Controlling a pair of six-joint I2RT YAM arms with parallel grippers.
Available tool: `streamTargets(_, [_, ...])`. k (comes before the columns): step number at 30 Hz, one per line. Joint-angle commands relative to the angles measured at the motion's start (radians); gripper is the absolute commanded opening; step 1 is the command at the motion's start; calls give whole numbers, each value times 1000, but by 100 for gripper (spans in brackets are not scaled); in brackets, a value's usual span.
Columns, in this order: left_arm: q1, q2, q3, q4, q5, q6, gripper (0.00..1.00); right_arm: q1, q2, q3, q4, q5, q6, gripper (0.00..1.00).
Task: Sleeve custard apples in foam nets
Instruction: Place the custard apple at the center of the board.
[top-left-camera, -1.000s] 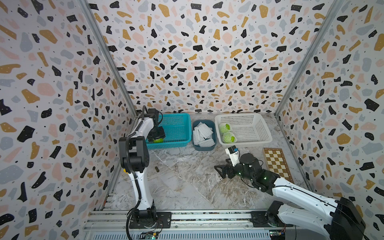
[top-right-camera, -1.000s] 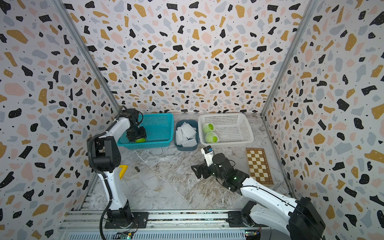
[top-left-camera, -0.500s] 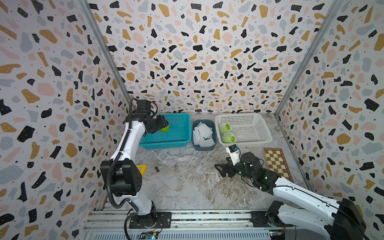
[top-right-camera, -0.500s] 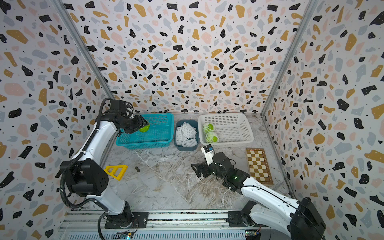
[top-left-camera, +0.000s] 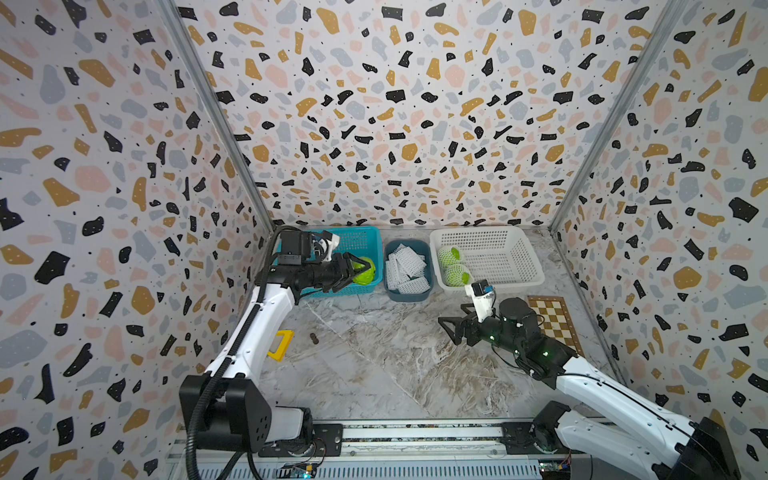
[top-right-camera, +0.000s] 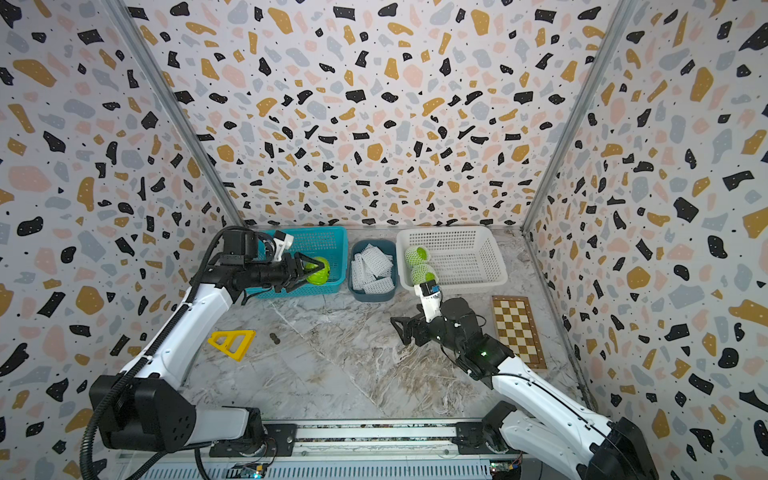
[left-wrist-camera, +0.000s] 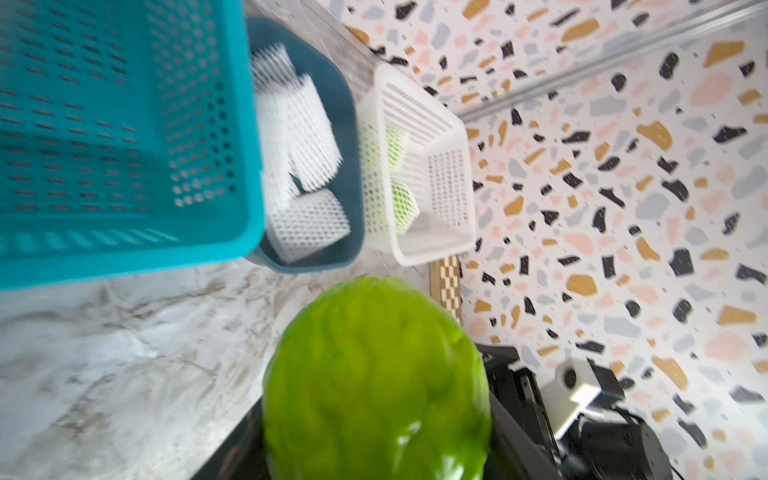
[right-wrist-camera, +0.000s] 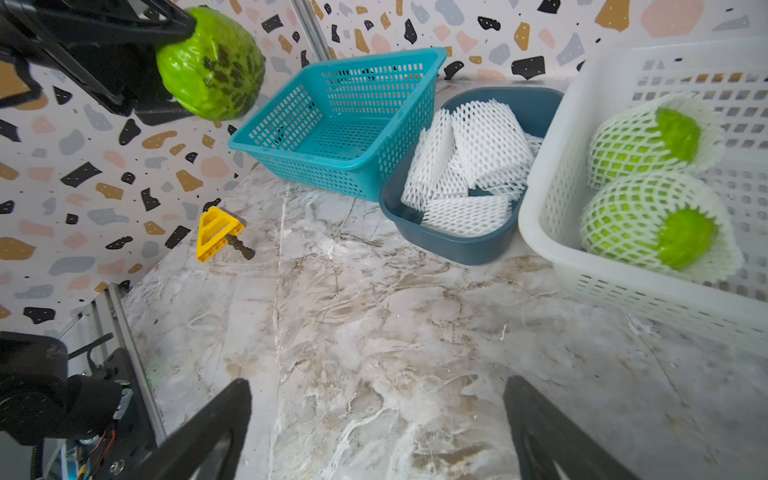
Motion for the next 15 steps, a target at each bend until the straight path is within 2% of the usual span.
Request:
streamTargets(1, [-41, -59, -50, 65, 123, -22, 50, -4, -45, 2, 25, -48, -17, 96])
streamTargets(4, [-76, -102, -100, 50, 108, -13, 50, -5, -79, -17, 27, -64, -15, 96])
streamTargets(7, [-127, -144, -157, 53, 29, -18, 50, -5, -115, -34, 11, -80, -11, 96])
streamTargets(15, [-376, -157, -256, 83, -364, -33, 51, -7, -204, -81, -51, -18, 18, 97])
